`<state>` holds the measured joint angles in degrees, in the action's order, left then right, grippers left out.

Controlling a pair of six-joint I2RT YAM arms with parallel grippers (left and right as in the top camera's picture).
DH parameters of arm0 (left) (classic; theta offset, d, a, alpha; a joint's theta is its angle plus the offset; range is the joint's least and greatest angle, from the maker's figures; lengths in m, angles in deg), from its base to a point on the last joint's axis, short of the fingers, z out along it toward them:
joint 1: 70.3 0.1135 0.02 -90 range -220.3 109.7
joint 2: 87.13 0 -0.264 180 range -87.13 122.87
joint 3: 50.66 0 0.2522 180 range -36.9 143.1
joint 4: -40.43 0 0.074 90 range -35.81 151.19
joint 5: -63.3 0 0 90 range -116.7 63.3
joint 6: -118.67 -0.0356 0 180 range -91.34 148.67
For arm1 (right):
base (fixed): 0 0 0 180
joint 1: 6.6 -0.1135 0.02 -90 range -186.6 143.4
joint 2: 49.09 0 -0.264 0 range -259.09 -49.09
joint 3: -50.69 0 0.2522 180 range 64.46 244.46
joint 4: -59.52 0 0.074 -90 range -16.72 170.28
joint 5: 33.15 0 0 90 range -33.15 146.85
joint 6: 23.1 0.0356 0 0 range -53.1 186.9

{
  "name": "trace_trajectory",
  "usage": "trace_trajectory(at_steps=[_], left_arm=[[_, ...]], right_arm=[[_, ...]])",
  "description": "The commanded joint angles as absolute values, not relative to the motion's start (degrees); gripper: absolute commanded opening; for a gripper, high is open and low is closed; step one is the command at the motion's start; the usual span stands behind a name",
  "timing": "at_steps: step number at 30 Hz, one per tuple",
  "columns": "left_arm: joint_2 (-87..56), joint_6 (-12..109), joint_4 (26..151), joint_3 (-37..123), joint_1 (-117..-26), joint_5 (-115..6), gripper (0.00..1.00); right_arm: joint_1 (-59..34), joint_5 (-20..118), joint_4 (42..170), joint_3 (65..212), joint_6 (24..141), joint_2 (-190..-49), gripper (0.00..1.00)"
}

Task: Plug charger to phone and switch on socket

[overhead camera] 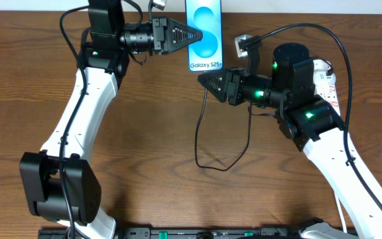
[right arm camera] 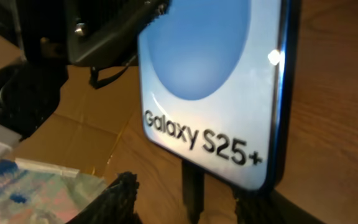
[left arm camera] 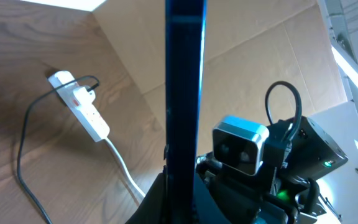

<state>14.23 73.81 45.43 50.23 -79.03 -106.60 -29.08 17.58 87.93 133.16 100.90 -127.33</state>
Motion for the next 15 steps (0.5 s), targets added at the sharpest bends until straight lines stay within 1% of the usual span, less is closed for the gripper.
trace_trajectory(at_steps=[1, 2, 3, 4, 5, 7, 8, 9, 12, 15], left_arm=[[12.83, 73.5, 45.13, 51.39, -79.1, -108.96, 0.07], [12.83, 73.53, 45.15, 51.39, -78.93, -108.33, 0.07], [12.83, 73.5, 45.15, 51.39, -78.55, -107.32, 0.07], [12.83, 73.5, 45.17, 51.39, -78.34, -106.93, 0.08], [12.85, 73.48, 45.19, 51.39, -77.85, -106.08, 0.08], [12.85, 72.56, 48.06, 51.39, -76.96, -103.45, 0.07], [12.85, 70.6, 50.96, 51.39, -76.65, -101.86, 0.07], [12.88, 66.1, 57.54, 51.39, -76.46, -98.67, 0.07], [12.96, 56.94, 72.14, 51.39, -76.65, -90.95, 0.07], [13.84, 50.73, 80.8, 51.39, -77.35, -87.02, 0.07]], right_arm=[[-28.75, 18.78, 89.05, 134.5, 100.48, -126.78, 0.56], [-28.75, 18.78, 89.42, 134.5, 100.46, -126.78, 0.56], [-28.75, 18.78, 90.36, 134.5, 99.8, -126.78, 0.61], [-28.75, 18.78, 90.86, 134.5, 99.37, -126.78, 0.63], [-28.69, 18.83, 92.26, 134.5, 98.05, -126.76, 0.7], [-27.86, 19.15, 94.79, 134.5, 96.13, -126.76, 0.92], [-26.94, 19.94, 96.52, 134.5, 95.96, -126.76, 0.98], [-25.5, 21.03, 98.93, 134.5, 95.96, -126.76, 0.99], [-22.52, 23.68, 103.97, 134.5, 95.91, -126.76, 0.99], [-20.62, 28.86, 109.18, 134.5, 95.91, -126.76, 0.99]])
